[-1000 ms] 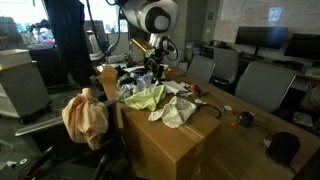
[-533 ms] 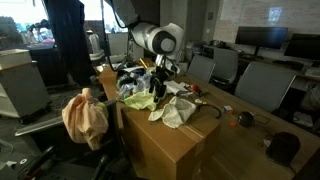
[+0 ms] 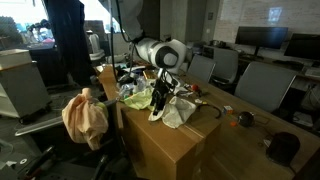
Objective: Pick up all the clothes from the table and put them on the chair.
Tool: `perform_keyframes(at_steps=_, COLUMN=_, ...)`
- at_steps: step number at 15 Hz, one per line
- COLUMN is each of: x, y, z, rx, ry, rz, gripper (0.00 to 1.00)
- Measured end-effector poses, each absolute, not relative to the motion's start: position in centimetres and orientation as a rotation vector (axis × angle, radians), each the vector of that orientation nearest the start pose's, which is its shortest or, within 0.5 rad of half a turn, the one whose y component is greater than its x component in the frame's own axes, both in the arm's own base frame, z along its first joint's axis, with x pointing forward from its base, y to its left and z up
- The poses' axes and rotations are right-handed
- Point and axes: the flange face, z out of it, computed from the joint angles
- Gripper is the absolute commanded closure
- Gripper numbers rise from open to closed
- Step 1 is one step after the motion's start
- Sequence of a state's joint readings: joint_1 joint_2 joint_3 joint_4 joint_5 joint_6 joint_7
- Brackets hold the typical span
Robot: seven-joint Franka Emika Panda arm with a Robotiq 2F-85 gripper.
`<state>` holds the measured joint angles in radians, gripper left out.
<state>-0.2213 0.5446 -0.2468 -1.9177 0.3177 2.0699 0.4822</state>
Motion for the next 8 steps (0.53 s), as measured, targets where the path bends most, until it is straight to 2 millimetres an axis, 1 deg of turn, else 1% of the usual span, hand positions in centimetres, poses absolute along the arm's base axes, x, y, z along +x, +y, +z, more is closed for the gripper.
perform_keyframes(at_steps=2, x=52.8, y=-25.1, z=18.9, rx=-2.485, ry=1.655, rz=0.546, gripper=0.00)
perform_keyframes(at_steps=8, x=53.4, y=-26.3, z=19.5, rx=-2.436, ry=1.776, rz=0.465, gripper=0.00)
